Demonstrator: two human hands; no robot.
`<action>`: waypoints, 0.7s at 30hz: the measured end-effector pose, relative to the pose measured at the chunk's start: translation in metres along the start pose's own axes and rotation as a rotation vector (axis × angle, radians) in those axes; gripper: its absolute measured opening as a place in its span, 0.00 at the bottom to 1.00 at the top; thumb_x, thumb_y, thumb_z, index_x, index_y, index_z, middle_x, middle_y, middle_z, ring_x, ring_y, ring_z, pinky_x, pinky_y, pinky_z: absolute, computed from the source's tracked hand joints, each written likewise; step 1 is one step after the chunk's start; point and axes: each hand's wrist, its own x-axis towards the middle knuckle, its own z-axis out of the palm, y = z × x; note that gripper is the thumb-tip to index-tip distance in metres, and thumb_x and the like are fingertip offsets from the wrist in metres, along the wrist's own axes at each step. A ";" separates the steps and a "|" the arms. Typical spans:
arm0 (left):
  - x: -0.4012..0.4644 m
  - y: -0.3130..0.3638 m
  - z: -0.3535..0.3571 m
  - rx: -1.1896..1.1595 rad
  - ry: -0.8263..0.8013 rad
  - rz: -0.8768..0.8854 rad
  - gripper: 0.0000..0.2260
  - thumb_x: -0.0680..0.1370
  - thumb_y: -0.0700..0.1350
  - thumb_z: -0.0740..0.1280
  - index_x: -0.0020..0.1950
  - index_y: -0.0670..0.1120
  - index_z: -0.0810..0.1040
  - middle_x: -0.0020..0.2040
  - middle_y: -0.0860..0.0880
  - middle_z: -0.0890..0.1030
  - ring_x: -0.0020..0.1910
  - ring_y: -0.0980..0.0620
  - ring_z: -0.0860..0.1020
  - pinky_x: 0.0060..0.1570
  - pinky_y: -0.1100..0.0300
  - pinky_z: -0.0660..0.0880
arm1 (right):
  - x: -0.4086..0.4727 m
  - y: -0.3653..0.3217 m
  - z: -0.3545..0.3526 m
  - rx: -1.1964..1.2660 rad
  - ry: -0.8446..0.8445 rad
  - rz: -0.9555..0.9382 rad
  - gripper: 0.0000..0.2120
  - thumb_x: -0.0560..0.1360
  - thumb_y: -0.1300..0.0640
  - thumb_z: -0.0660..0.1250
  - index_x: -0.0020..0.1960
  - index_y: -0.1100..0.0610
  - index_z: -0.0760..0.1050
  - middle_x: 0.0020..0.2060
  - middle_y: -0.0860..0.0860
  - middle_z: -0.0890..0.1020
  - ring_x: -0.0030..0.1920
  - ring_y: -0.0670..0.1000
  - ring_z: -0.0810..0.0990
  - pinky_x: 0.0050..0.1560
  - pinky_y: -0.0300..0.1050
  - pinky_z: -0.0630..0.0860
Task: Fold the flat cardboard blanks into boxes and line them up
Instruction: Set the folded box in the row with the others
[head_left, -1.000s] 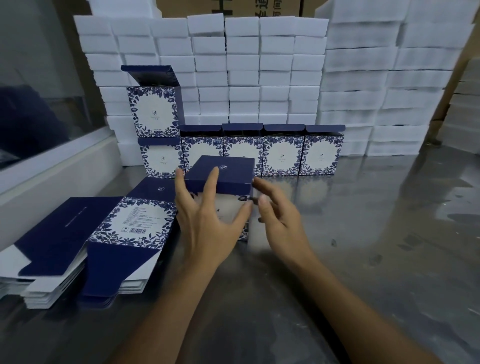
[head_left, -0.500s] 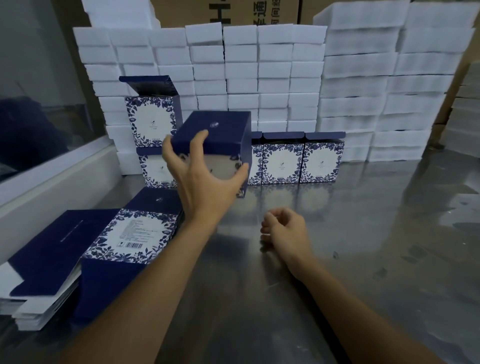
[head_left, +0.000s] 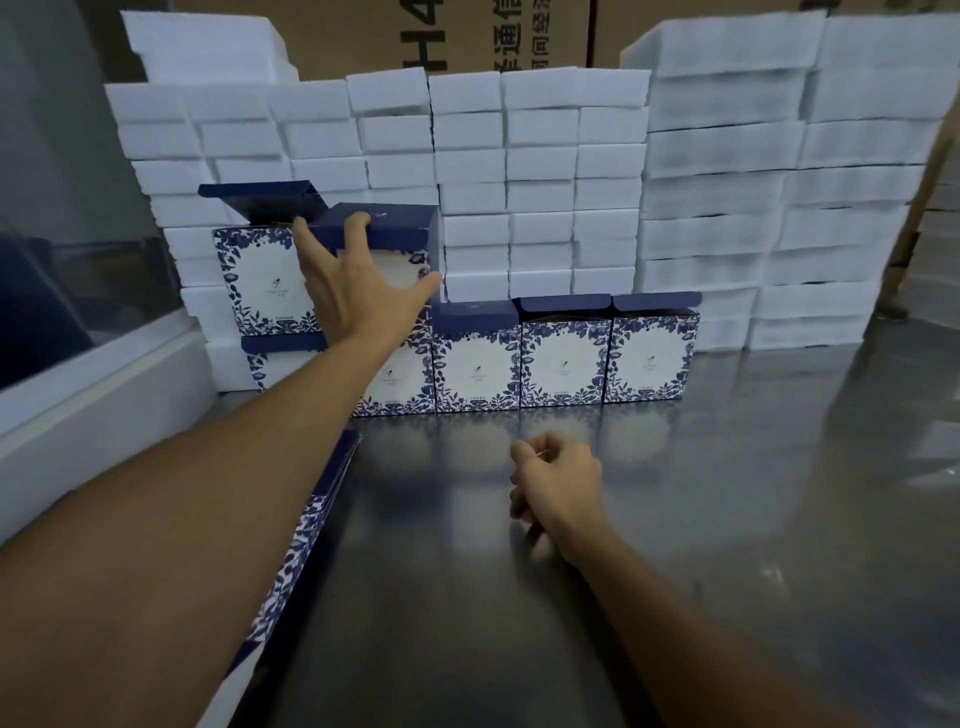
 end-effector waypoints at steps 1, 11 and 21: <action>0.002 -0.003 0.005 0.008 -0.011 -0.013 0.39 0.65 0.63 0.77 0.71 0.55 0.64 0.79 0.41 0.46 0.76 0.38 0.56 0.62 0.39 0.73 | 0.004 0.000 0.002 -0.004 -0.002 0.000 0.10 0.76 0.57 0.65 0.36 0.58 0.74 0.24 0.50 0.78 0.23 0.51 0.78 0.21 0.39 0.71; 0.000 -0.022 0.036 0.310 -0.029 0.070 0.50 0.73 0.57 0.73 0.80 0.49 0.40 0.79 0.43 0.35 0.79 0.45 0.38 0.74 0.37 0.47 | 0.025 0.004 0.012 -0.075 -0.013 -0.046 0.11 0.73 0.52 0.63 0.39 0.60 0.75 0.25 0.53 0.81 0.23 0.56 0.81 0.19 0.43 0.72; -0.036 -0.053 0.053 0.510 -0.328 0.107 0.37 0.76 0.47 0.65 0.80 0.51 0.49 0.81 0.47 0.44 0.79 0.43 0.46 0.73 0.33 0.45 | 0.031 0.012 0.017 -0.139 -0.022 -0.079 0.12 0.69 0.46 0.61 0.36 0.54 0.74 0.25 0.51 0.82 0.25 0.54 0.82 0.29 0.52 0.78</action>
